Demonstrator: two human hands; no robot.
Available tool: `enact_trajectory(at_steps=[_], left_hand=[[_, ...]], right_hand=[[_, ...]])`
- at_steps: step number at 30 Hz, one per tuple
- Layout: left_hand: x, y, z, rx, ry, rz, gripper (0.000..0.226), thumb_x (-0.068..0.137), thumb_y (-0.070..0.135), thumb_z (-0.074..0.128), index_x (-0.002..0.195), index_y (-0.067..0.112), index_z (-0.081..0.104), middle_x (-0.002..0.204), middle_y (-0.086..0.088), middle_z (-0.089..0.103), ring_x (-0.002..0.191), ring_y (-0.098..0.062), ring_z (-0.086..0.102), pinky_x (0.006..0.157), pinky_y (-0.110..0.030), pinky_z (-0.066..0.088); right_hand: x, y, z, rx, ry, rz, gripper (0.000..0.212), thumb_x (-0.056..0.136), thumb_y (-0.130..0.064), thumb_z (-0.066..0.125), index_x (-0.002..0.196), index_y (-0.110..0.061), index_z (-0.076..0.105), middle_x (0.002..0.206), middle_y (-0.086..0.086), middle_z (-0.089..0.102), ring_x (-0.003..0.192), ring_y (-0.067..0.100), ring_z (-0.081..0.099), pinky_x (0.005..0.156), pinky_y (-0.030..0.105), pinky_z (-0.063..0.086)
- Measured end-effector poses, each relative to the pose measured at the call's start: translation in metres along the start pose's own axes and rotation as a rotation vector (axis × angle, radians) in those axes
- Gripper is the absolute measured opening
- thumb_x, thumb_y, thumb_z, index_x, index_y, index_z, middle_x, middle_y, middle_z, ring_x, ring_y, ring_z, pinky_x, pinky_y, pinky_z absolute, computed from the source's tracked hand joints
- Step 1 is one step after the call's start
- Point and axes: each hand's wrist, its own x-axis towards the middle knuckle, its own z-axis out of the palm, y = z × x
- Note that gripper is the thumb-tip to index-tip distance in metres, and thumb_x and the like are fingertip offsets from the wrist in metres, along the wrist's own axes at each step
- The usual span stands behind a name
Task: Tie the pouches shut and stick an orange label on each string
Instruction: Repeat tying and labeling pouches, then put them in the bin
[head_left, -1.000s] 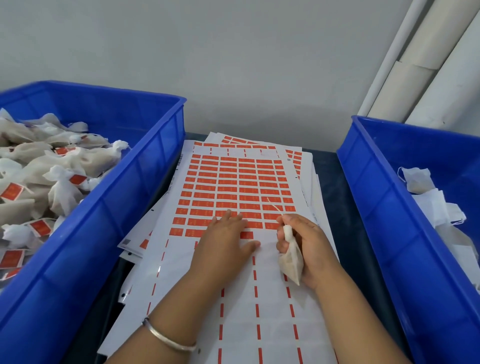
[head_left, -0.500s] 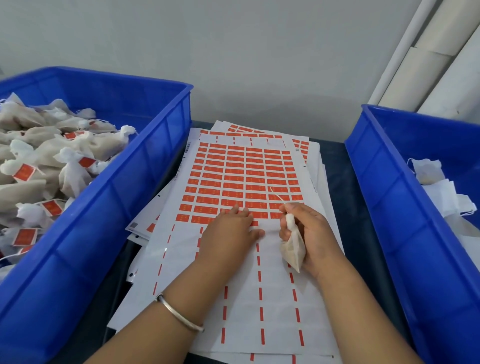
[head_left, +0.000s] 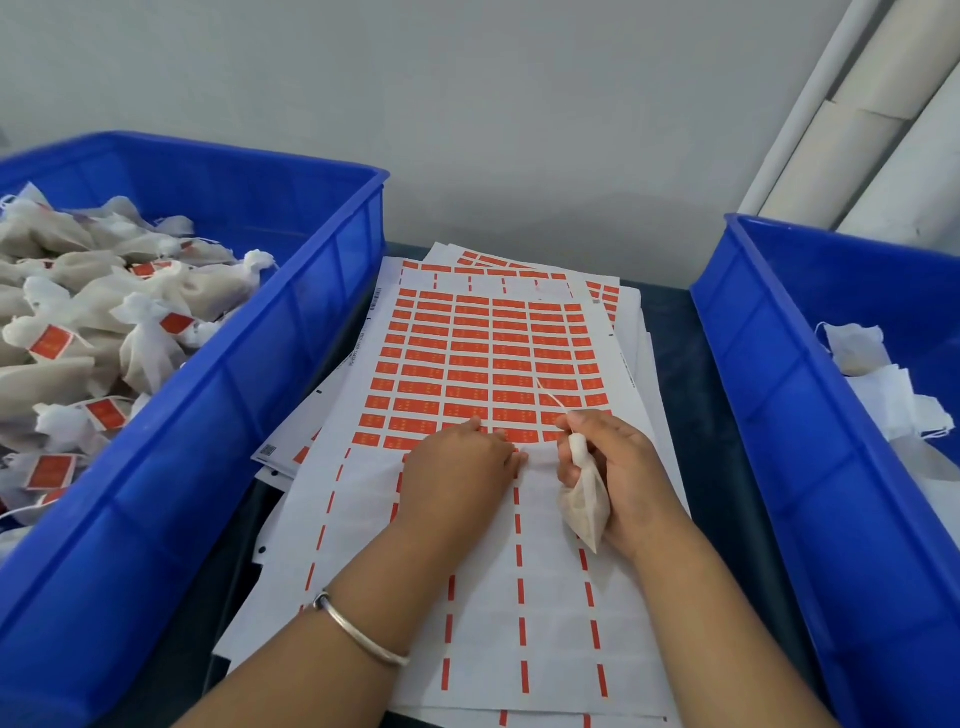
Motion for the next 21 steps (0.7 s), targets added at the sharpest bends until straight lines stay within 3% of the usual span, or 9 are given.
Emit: enact_trajectory(at_steps=[7, 10, 12, 18, 21], left_hand=[[0.001, -0.001, 0.005, -0.154, 0.131, -0.041, 0.032, 0.096, 0.039, 0.044, 0.117, 0.026, 0.064, 0.124, 0.008, 0.061, 0.111, -0.012, 0.057, 0.098, -0.027, 0.041], [0.002, -0.001, 0.006, -0.186, 0.186, -0.096, 0.024, 0.095, 0.036, 0.047, 0.098, 0.024, 0.068, 0.094, 0.006, 0.066, 0.073, -0.009, 0.056, 0.074, -0.014, 0.041], [0.002, -0.004, 0.006, -0.297, 0.224, -0.182, 0.020, 0.094, 0.037, 0.050, 0.085, 0.025, 0.064, 0.079, 0.010, 0.061, 0.061, -0.007, 0.051, 0.060, -0.010, 0.034], [0.007, -0.011, 0.004, -0.664, 0.324, -0.400, 0.012, 0.090, 0.037, 0.056, 0.080, 0.031, 0.056, 0.068, 0.024, 0.049, 0.059, -0.004, 0.053, 0.052, -0.006, 0.029], [0.009, -0.008, 0.006, -0.694, 0.330, -0.409, 0.011, 0.090, 0.037, 0.056, 0.080, 0.032, 0.056, 0.068, 0.024, 0.050, 0.059, -0.005, 0.054, 0.052, -0.008, 0.031]], right_hand=[[0.000, 0.001, 0.001, -0.016, -0.002, -0.015, 0.015, 0.089, -0.034, 0.062, 0.095, -0.026, 0.072, 0.098, 0.002, 0.074, 0.069, 0.016, 0.070, 0.056, 0.021, 0.052], [0.002, 0.002, 0.002, -0.075, 0.019, -0.068, 0.012, 0.087, -0.028, 0.064, 0.085, -0.031, 0.076, 0.096, -0.005, 0.074, 0.080, 0.017, 0.071, 0.064, 0.025, 0.055], [0.003, 0.002, 0.003, -0.089, 0.014, -0.119, 0.018, 0.088, -0.020, 0.064, 0.080, -0.031, 0.076, 0.092, -0.006, 0.074, 0.078, 0.017, 0.068, 0.073, 0.027, 0.055], [0.002, -0.002, 0.000, -0.215, 0.007, -0.235, 0.023, 0.091, -0.022, 0.062, 0.077, -0.036, 0.073, 0.091, -0.013, 0.072, 0.081, 0.016, 0.068, 0.075, 0.025, 0.055], [-0.001, 0.000, 0.005, -0.470, -0.025, -0.320, 0.022, 0.092, -0.016, 0.060, 0.080, -0.032, 0.068, 0.089, -0.026, 0.067, 0.088, 0.000, 0.063, 0.071, 0.011, 0.051]])
